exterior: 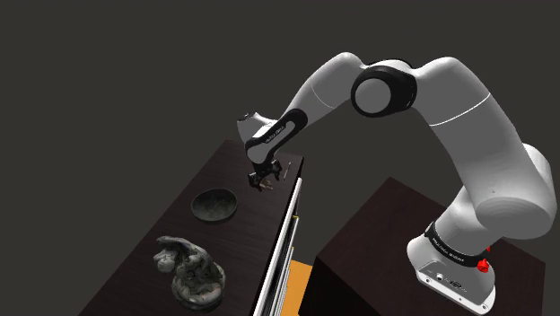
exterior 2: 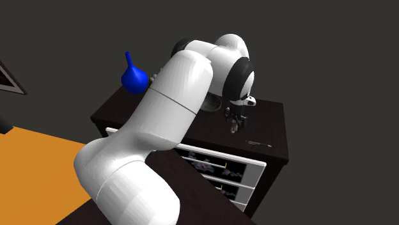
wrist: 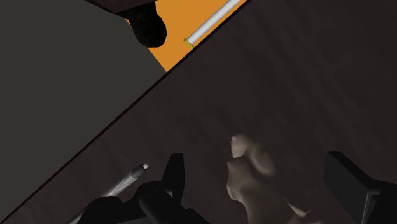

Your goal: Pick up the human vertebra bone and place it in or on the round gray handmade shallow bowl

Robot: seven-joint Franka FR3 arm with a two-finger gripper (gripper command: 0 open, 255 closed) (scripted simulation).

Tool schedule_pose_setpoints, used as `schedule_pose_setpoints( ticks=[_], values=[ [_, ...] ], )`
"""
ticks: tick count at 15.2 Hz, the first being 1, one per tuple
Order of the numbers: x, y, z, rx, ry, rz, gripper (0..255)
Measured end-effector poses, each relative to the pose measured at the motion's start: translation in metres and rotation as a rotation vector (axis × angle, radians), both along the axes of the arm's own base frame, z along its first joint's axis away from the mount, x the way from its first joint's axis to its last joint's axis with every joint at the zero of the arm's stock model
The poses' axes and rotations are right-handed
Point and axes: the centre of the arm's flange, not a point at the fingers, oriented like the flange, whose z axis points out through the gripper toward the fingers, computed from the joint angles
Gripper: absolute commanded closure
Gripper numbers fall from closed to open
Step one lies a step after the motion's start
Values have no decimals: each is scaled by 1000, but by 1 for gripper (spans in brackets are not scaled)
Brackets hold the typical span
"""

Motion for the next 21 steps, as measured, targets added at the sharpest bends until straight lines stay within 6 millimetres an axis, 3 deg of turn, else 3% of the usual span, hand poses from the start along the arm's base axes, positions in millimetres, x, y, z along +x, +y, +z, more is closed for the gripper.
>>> schedule_pose_setpoints(
  ticks=[2, 3, 14, 21],
  values=[
    [0, 0, 0, 0, 0, 0, 0],
    [0, 0, 0, 0, 0, 0, 255],
    [0, 0, 2, 0, 0, 0, 255],
    [0, -1, 37, 0, 0, 0, 255]
  ],
)
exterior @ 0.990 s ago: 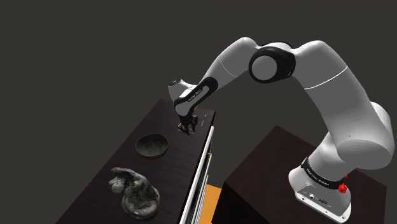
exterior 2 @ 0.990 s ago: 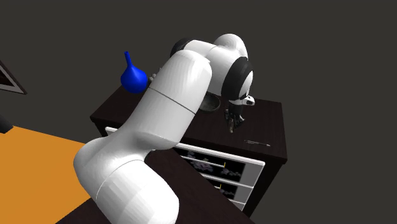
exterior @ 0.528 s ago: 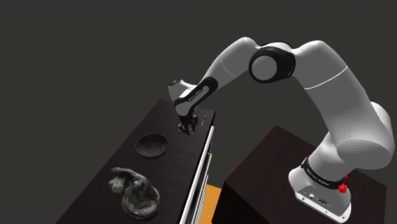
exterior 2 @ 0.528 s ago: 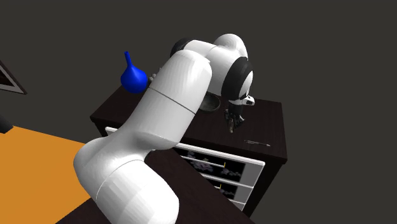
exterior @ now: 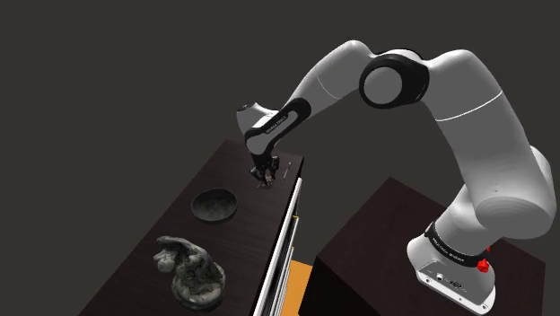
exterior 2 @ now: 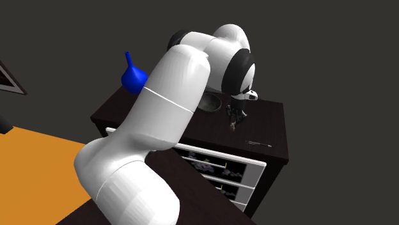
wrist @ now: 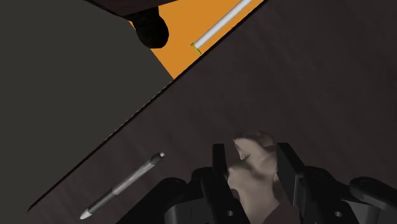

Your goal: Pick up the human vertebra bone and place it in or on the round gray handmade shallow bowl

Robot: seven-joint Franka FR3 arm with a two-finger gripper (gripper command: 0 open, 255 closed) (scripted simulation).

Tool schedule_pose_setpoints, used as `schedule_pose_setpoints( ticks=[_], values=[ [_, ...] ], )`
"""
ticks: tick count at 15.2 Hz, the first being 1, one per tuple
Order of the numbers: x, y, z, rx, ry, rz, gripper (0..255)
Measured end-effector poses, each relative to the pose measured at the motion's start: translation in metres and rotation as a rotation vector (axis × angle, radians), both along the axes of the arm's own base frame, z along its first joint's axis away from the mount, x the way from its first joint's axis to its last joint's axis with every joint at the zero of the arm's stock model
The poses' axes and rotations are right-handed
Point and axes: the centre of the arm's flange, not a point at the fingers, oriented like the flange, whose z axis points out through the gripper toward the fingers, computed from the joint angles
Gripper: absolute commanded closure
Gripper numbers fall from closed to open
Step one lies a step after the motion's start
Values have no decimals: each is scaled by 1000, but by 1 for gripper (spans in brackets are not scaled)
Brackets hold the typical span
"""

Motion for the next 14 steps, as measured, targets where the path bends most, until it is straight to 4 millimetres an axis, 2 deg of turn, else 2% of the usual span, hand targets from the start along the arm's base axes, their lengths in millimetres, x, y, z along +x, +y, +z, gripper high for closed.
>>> schedule_pose_setpoints(
  ticks=[14],
  values=[
    [0, 1, 72, 0, 0, 0, 255]
  ],
)
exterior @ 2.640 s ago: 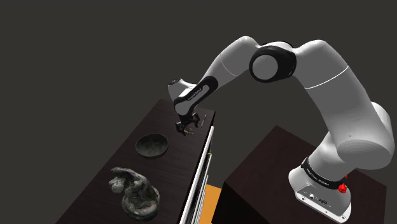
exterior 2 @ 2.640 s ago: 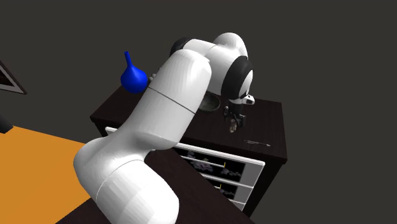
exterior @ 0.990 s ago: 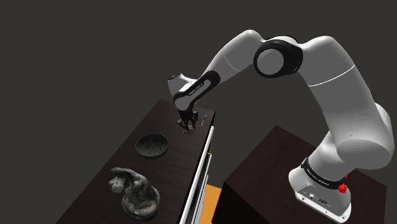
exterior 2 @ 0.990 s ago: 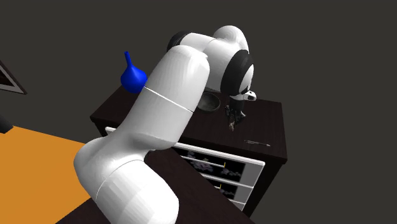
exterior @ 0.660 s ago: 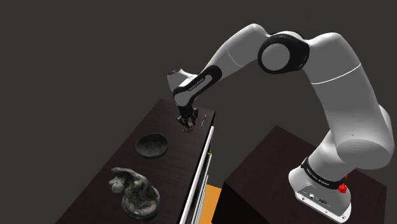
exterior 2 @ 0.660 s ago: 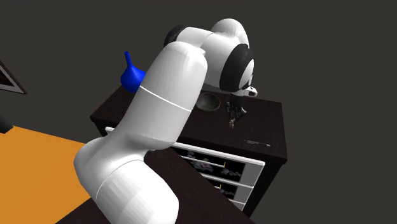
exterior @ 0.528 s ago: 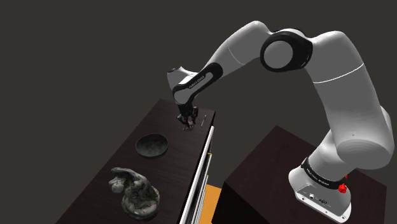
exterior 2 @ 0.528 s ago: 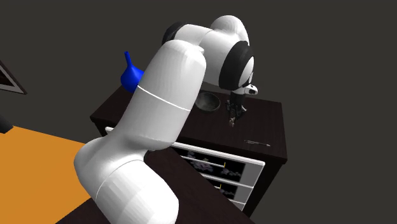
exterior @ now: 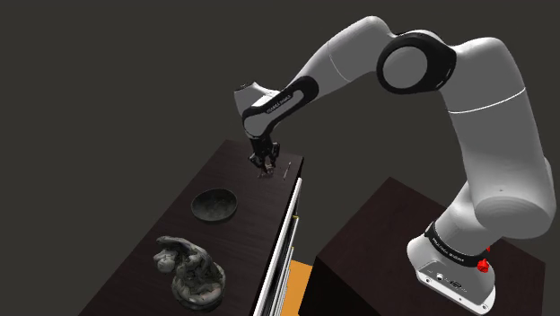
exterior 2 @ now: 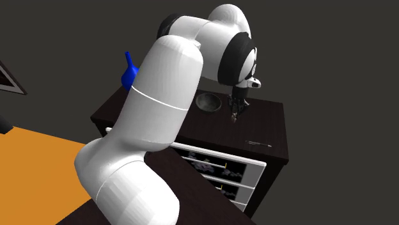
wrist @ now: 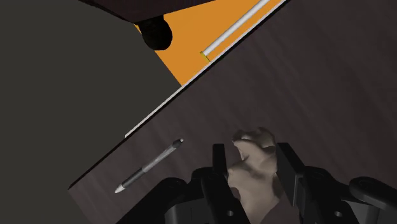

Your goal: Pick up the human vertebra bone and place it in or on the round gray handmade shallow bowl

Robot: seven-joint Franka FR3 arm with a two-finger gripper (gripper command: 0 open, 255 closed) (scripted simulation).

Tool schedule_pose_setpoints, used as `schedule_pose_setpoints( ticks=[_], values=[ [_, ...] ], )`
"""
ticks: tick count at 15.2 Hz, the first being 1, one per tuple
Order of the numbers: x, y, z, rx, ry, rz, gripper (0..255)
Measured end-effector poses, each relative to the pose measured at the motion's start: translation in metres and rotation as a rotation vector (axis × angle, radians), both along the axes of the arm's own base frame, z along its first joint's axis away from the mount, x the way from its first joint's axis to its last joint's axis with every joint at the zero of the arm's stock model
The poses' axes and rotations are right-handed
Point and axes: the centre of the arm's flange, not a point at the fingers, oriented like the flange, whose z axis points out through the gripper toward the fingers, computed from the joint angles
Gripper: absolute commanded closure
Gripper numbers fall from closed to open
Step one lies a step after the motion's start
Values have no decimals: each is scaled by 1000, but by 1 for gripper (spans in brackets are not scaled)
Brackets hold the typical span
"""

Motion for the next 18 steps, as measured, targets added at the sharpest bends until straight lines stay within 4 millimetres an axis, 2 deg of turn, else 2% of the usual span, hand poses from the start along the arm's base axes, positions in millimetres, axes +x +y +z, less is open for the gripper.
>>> schedule_pose_setpoints(
  ticks=[7, 8, 18],
  values=[
    [0, -1, 37, 0, 0, 0, 255],
    [0, 5, 39, 0, 0, 0, 255],
    [15, 130, 39, 0, 0, 1, 255]
  ],
)
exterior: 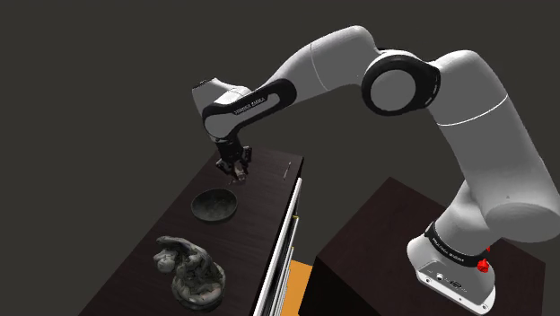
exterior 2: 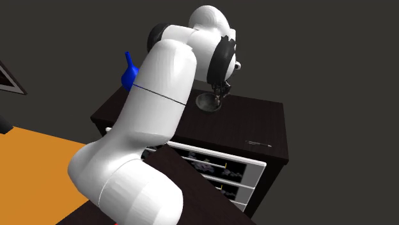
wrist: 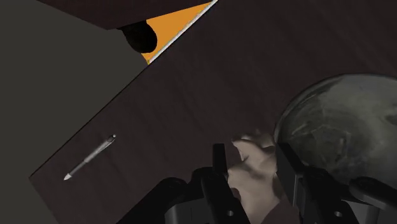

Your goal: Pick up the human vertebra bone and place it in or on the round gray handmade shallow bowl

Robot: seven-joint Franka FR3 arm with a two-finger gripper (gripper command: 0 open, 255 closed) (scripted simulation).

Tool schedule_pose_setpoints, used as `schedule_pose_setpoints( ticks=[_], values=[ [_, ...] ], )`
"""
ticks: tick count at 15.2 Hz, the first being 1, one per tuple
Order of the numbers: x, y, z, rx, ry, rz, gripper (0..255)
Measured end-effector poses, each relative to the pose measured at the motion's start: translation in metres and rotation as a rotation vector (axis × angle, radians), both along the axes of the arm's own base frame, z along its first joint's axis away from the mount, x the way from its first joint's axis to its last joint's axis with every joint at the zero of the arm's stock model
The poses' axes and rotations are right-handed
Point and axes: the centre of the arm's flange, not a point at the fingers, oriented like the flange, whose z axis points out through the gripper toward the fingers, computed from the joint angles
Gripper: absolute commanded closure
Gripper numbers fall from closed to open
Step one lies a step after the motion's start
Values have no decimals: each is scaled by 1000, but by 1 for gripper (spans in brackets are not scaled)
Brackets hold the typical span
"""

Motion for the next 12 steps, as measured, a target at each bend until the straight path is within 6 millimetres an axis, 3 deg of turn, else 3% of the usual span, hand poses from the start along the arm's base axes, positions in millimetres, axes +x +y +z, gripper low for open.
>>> schedule_pose_setpoints(
  ticks=[6, 12],
  values=[
    [9, 81, 0, 0, 0, 0, 255],
    [8, 92, -27, -1, 1, -1, 255]
  ],
)
